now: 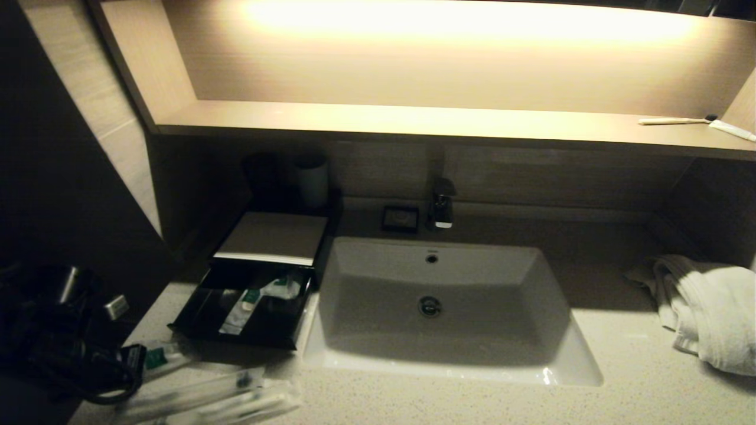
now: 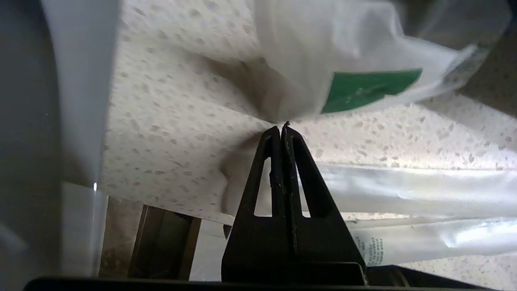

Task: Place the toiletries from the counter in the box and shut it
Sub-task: Pick up the bathroom toiletry

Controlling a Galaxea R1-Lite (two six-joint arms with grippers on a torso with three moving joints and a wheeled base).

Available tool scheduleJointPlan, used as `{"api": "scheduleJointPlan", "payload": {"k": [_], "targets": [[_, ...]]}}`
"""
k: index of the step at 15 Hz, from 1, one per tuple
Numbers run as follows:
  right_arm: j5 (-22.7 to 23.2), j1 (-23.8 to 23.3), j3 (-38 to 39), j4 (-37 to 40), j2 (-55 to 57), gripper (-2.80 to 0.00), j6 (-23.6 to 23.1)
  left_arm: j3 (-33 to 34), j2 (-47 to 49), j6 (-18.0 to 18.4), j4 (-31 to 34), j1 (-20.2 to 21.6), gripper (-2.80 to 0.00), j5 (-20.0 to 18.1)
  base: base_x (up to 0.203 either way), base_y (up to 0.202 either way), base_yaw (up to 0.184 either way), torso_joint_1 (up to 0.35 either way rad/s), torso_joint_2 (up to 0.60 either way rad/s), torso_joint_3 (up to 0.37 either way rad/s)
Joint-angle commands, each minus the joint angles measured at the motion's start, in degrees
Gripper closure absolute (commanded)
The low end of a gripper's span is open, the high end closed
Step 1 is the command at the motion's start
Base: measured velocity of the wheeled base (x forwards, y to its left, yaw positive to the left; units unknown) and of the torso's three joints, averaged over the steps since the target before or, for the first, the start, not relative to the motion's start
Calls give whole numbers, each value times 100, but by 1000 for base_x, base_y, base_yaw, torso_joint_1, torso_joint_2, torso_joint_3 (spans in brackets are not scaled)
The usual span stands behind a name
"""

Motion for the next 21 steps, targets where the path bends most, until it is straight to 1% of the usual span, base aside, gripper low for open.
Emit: {"api": "scheduleJointPlan", "payload": {"k": [1, 4, 7, 9, 12, 16, 17, 21], "targets": [[3, 0, 0, -1, 0, 0, -1, -71, -116, 7, 10, 110, 0, -2, 0, 0, 0, 0, 0, 0], [3, 0, 0, -1, 0, 0, -1, -122, -433, 2, 19, 189, 0, -9, 0, 0, 0, 0, 0, 0], [3, 0, 0, -1, 0, 0, -1, -121, -487, 9, 11, 192, 0, -11, 0, 0, 0, 0, 0, 0], [3, 0, 0, -1, 0, 0, -1, -133, -480, 6, 11, 192, 0, -88, 0, 0, 0, 0, 0, 0], [3, 0, 0, -1, 0, 0, -1, -283, -496, -27, 11, 192, 0, -328, 0, 0, 0, 0, 0, 0], [3, 0, 0, -1, 0, 0, -1, -351, -477, -37, 11, 192, 0, -344, 0, 0, 0, 0, 0, 0], [3, 0, 0, -1, 0, 0, -1, -401, -452, -54, 14, 192, -280, -344, 0, 0, 0, 0, 0, 0], [3, 0, 0, -1, 0, 0, -1, -446, -301, -35, 11, 183, -280, -344, 0, 0, 0, 0, 0, 0]]}}
